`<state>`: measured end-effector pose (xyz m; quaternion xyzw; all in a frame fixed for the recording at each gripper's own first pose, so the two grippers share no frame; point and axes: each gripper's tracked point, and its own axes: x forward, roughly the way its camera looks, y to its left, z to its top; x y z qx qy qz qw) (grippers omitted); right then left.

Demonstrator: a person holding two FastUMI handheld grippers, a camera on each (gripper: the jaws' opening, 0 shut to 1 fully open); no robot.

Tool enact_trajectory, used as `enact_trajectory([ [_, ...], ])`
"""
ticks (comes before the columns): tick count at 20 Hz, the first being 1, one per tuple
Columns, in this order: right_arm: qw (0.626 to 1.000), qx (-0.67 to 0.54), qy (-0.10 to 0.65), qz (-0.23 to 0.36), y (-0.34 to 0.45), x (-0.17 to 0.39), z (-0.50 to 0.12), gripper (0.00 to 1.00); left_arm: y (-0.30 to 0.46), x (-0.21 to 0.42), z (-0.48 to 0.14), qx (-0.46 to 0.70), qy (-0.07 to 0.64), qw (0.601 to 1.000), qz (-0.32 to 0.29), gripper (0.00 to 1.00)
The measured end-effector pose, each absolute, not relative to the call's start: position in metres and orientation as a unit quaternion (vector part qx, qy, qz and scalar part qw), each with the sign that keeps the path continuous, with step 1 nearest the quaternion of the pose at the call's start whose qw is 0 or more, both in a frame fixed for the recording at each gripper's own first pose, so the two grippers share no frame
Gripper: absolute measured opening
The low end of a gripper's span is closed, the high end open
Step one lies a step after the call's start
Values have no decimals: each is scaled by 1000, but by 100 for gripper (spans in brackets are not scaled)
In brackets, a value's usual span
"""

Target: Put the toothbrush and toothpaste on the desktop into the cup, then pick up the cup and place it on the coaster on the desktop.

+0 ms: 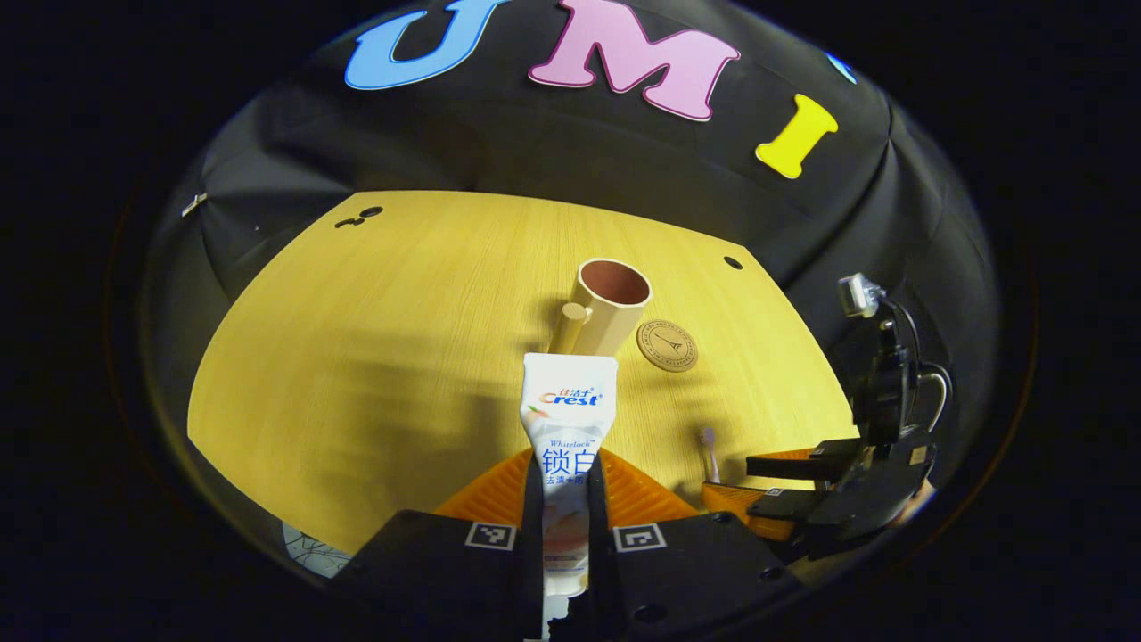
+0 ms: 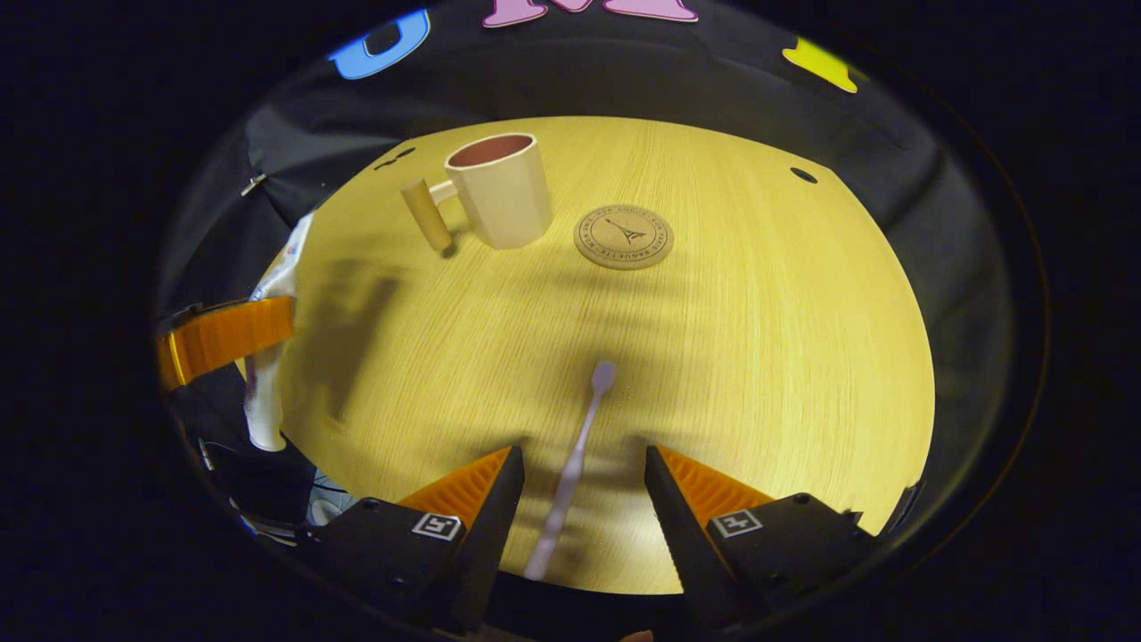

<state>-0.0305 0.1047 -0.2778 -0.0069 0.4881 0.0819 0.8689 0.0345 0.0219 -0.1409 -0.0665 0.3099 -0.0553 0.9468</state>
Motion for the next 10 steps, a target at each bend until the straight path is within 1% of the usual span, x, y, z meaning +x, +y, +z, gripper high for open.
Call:
enact_trajectory([
  [2,862,-10,501,74,104,-30,-285,77,21,32,-138,-76,301,949,-56,25],
  [3,859,-11,507,68,102,-30,-288,59,22,30,-136,-80,298,950,-54,25],
  [4,855,-12,514,65,102,-30,-291,78,26,27,-136,-83,295,951,-47,25],
  [5,853,-16,518,61,100,-30,-292,66,29,24,-136,-85,294,951,-42,25],
  [7,848,-20,526,62,103,-27,-293,49,32,23,-135,-91,291,952,-30,25],
  [8,845,-25,530,69,104,-27,-293,34,34,22,-133,-96,288,953,-24,25],
  [9,845,-27,529,72,104,-25,-292,25,35,22,-132,-98,285,953,-21,25],
  [10,844,-30,530,74,104,-23,-294,32,35,22,-130,-100,283,954,-18,25],
])
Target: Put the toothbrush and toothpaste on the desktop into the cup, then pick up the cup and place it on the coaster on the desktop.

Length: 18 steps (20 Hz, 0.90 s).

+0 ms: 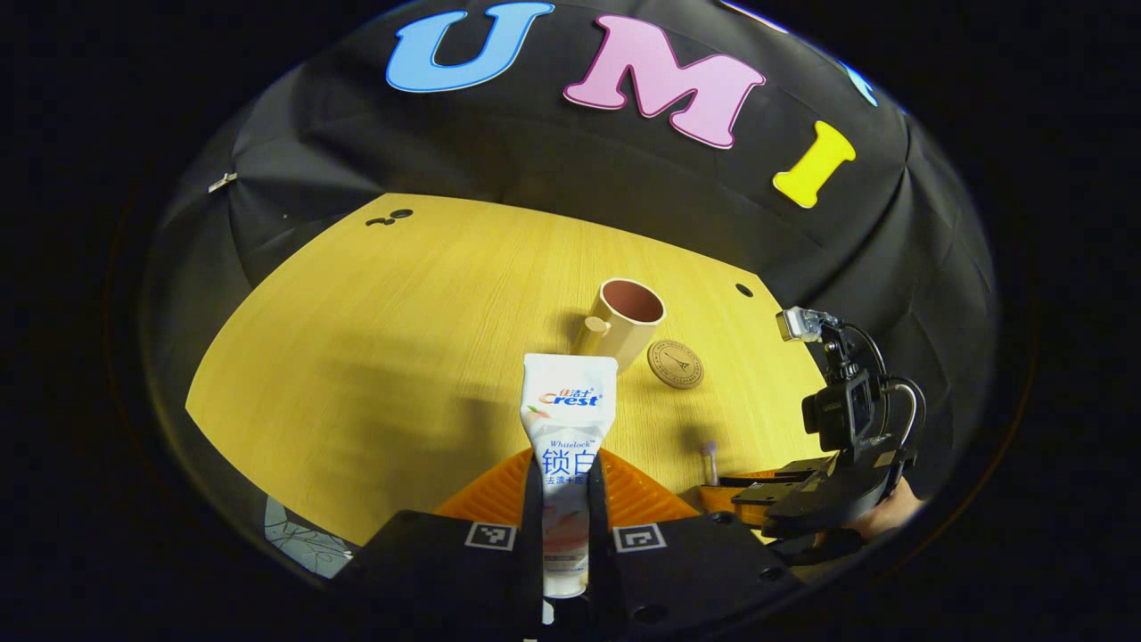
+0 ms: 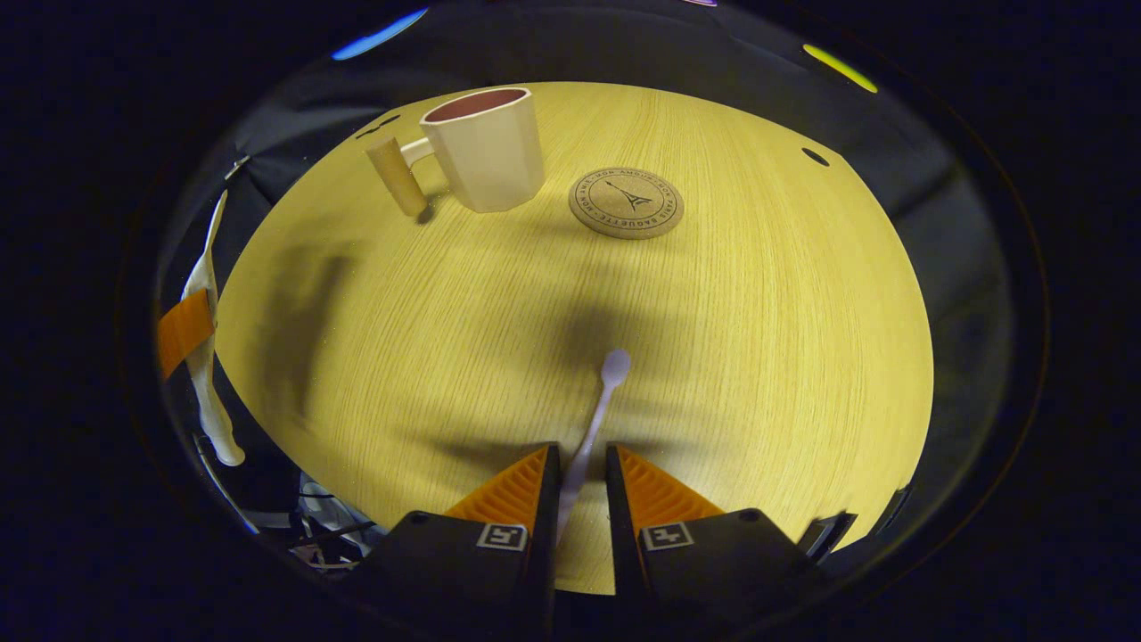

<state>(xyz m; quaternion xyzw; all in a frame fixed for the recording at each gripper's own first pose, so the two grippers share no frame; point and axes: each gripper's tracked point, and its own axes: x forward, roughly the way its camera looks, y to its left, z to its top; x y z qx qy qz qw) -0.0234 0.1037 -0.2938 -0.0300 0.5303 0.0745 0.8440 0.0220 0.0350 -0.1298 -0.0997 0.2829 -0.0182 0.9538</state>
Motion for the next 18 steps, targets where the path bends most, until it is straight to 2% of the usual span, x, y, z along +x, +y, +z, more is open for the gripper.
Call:
enact_trajectory([
  [1,842,-29,533,75,103,-24,-293,21,35,22,-129,-101,281,954,-16,25],
  [2,843,-26,532,75,103,-22,-293,20,35,22,-127,-102,278,955,-12,25],
  [3,842,-23,534,77,104,-24,-292,12,34,23,-126,-104,276,956,-10,25],
  [9,860,48,487,147,110,-24,-282,10,17,35,-98,-158,231,960,-13,25],
  [13,882,93,422,188,111,-9,-247,9,10,50,-69,-168,193,966,-26,25],
  [18,894,99,385,205,91,-8,-216,9,2,92,-22,-170,140,974,-46,25],
])
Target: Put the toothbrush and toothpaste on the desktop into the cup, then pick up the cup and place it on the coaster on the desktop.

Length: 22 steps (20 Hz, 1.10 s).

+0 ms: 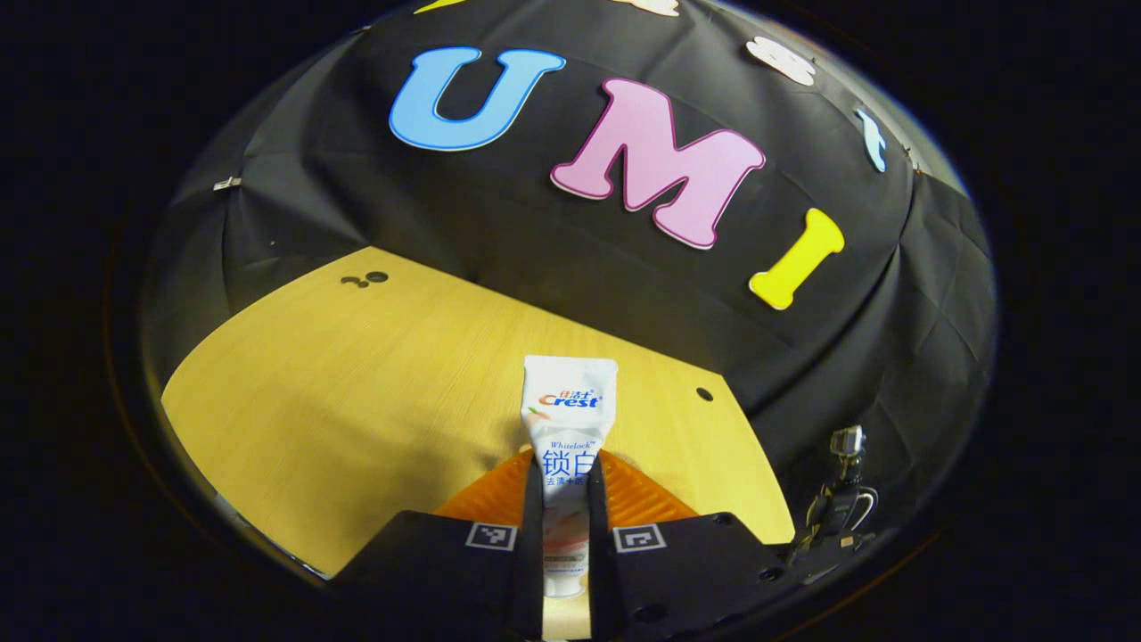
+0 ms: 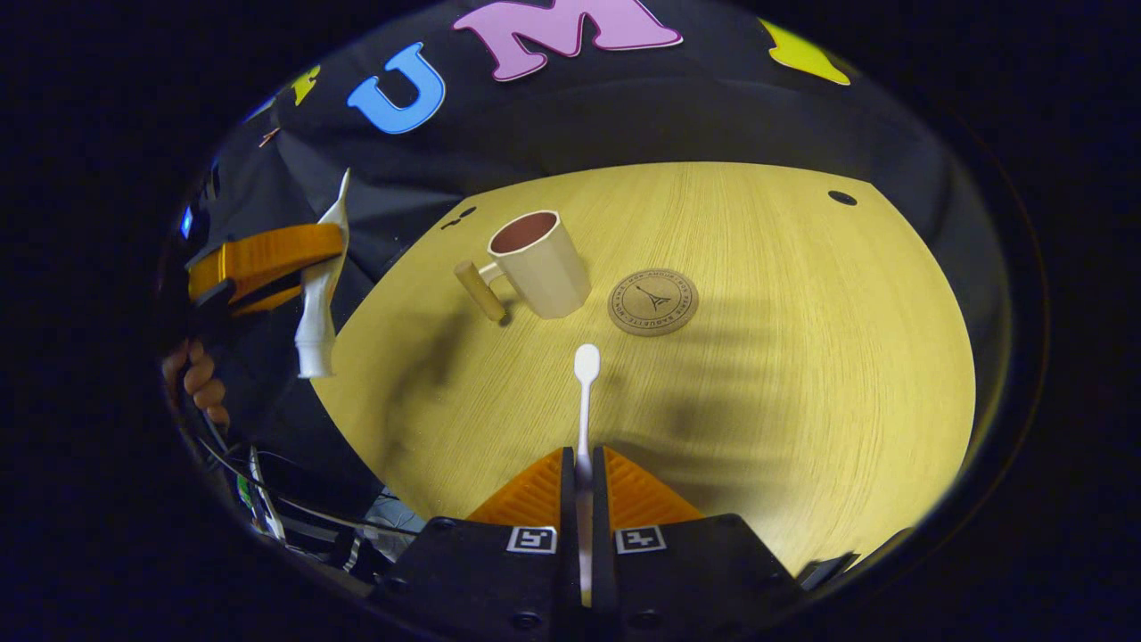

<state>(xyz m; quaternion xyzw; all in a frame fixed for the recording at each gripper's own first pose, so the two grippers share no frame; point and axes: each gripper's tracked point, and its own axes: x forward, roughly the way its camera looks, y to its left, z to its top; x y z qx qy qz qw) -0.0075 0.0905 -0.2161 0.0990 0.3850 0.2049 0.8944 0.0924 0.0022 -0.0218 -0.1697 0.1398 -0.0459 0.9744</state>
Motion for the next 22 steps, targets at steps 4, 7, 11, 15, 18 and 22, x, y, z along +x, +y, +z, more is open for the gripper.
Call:
enact_trajectory([
  [4,899,137,369,194,64,-4,-200,9,-18,135,10,-180,97,975,-89,25],
  [7,903,147,362,180,46,-1,-193,9,-33,159,19,-195,71,970,-124,25],
  [11,906,158,359,162,29,4,-192,9,-38,191,33,-195,26,970,-144,25],
  [15,908,168,353,149,17,6,-191,9,-26,231,12,-188,32,974,-124,25],
  [18,909,172,352,141,11,6,-192,9,-23,251,-10,-181,51,975,-117,25],
  [22,911,172,351,133,4,0,-192,9,-32,268,-35,-159,76,977,-123,25],
])
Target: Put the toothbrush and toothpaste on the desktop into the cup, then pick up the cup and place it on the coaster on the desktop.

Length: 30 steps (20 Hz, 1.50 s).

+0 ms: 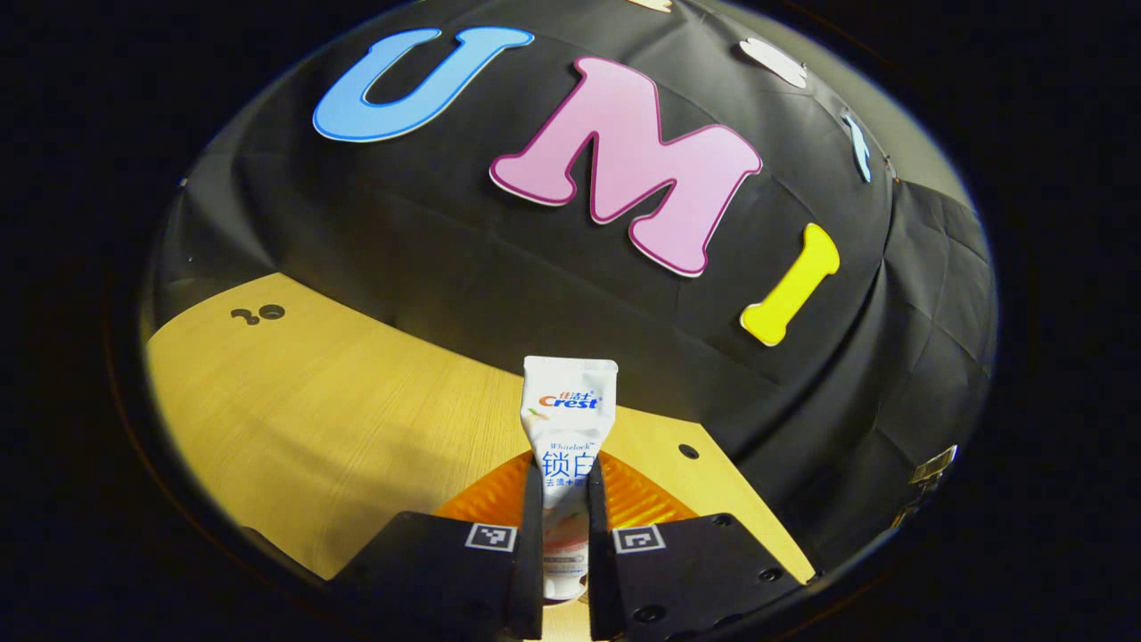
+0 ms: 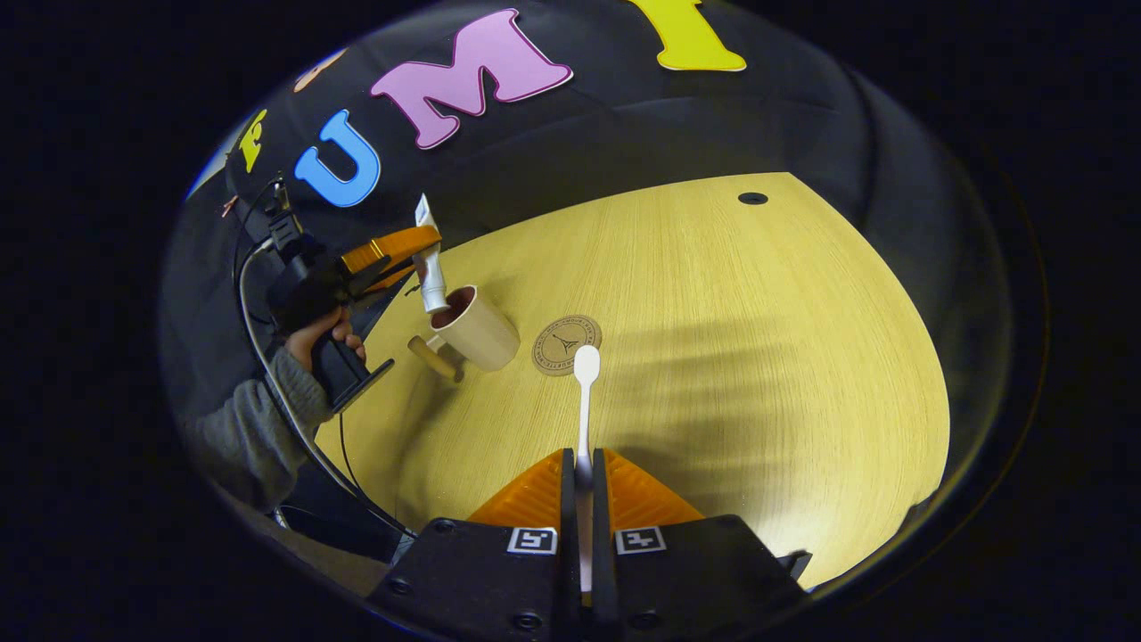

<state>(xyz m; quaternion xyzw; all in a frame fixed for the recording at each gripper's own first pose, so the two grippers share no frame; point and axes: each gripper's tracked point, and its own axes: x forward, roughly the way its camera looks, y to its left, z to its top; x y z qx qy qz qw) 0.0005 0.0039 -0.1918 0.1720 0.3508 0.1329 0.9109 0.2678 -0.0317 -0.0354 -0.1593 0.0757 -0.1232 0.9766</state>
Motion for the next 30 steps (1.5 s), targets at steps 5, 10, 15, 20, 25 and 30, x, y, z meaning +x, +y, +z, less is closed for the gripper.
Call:
enact_trajectory([
  [5,915,179,343,116,-3,-2,-187,9,-27,274,-66,-112,113,982,-105,27],
  [10,920,182,330,106,-7,-6,-181,9,-32,266,-76,-110,131,979,-111,31],
  [15,925,200,308,99,-5,-4,-168,9,-29,259,-84,-106,147,978,-107,27],
  [20,926,213,295,101,7,-4,-159,9,-24,236,-93,-99,156,977,-108,51],
  [25,926,227,278,117,28,8,-141,9,-9,220,-81,-70,137,984,-85,54],
  [30,927,241,243,153,60,28,-104,9,16,184,-64,-63,114,989,-65,62],
])
